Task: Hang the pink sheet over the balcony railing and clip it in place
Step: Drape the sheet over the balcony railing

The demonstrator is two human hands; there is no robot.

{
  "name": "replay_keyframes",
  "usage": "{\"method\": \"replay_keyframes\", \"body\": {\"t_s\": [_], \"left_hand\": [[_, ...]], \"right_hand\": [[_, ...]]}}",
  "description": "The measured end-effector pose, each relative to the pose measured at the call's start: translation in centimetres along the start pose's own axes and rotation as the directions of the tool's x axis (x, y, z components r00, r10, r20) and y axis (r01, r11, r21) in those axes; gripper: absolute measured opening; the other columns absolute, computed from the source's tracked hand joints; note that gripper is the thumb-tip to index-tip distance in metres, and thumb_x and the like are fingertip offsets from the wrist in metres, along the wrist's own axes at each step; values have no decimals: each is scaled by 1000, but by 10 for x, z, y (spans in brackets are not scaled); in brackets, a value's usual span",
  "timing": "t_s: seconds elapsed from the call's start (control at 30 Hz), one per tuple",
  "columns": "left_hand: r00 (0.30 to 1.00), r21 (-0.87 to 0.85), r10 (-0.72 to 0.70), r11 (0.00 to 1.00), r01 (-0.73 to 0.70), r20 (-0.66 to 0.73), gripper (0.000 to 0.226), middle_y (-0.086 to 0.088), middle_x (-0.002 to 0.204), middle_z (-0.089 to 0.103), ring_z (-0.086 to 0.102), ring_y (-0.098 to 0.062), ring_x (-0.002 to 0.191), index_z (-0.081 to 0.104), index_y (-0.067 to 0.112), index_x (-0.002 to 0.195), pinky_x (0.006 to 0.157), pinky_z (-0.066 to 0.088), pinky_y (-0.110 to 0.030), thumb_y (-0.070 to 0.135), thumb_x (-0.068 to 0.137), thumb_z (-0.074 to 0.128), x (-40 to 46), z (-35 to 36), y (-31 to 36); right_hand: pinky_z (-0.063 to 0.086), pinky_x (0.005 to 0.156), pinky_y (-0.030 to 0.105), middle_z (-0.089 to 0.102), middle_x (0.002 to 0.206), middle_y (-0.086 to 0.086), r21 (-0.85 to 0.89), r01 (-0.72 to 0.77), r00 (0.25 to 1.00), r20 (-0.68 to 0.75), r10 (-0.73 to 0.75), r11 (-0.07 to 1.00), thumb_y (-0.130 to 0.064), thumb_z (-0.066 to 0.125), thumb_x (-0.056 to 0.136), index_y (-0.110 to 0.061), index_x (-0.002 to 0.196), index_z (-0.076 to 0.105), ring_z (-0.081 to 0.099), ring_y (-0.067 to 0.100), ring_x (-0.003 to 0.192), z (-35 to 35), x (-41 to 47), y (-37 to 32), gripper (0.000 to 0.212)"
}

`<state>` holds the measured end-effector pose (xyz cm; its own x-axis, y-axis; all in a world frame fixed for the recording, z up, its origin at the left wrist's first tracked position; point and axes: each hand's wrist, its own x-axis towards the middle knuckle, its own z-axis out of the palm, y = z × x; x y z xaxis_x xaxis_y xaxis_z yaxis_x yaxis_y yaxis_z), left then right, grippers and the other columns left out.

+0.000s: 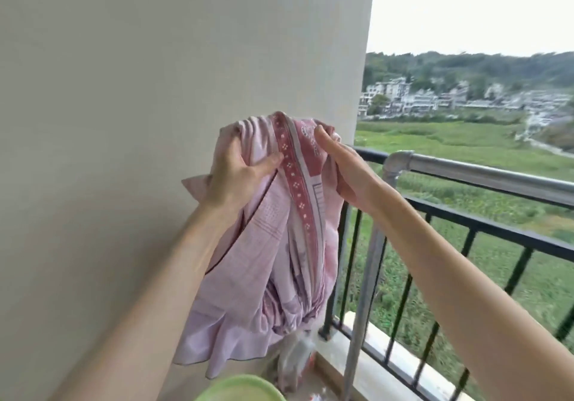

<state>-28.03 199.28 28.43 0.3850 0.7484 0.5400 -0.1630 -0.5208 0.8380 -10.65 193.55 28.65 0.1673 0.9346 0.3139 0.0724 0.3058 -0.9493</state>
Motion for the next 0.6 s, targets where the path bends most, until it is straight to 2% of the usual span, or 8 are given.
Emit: {"method": "replay_keyframes", "body": {"t_s": [0.07,0.17,0.27,0.37,0.43,0.5,0.6], "left_hand": [[1000,-36,7,999,-7,-5,44,-12,119,62,61,-25,109,52,9,121,99,45,-44,11,80,71,-6,19,12],[1000,-57,-11,998,12,10,40,-14,115,63,62,-27,105,53,10,117,96,48,-47,11,81,70,-21,42,15],[997,-111,-73,991,76,26,38,-16,117,62,61,-28,107,56,7,115,99,45,-47,7,80,70,-37,60,8],[986,-151,-161,975,165,39,44,-15,117,64,60,-29,110,57,6,116,101,44,-48,13,77,74,-55,69,-1],[979,-151,-193,968,200,59,38,-13,109,68,64,-29,104,61,7,111,97,47,-48,16,76,74,-69,72,-6],[977,-129,-210,968,214,49,26,-7,98,72,67,-25,96,64,11,101,90,51,-41,15,77,74,-82,75,-10],[970,-129,-239,962,241,34,16,1,86,73,69,-17,85,64,15,92,77,52,-31,12,78,72,-106,80,-11]], "right_hand": [[51,89,35,54,130,15,-69,-36,999,15,37,997,-53,72,64,-10,134,39,63,24,107,-12,-17,-13,89],[50,94,44,38,137,18,-186,-102,995,-21,100,977,-49,84,48,-11,130,41,58,31,113,-26,-45,-16,100],[49,96,44,42,134,17,-274,-130,991,-52,120,953,-36,85,53,-11,119,50,57,31,112,-40,-66,-8,78],[53,90,40,53,126,18,-217,-139,988,-96,121,966,-11,78,70,-9,112,51,62,28,104,-49,-82,-1,50],[56,82,33,61,117,16,-184,-156,985,-102,139,970,-5,73,75,-7,115,52,66,23,94,-54,-91,2,45],[56,80,32,66,108,13,-167,-172,983,-92,158,971,-4,71,77,-4,117,53,67,21,90,-58,-101,5,44],[57,76,31,71,95,7,-142,-181,983,-52,175,973,-3,70,78,-9,109,58,69,20,84,-61,-122,11,33]]}}
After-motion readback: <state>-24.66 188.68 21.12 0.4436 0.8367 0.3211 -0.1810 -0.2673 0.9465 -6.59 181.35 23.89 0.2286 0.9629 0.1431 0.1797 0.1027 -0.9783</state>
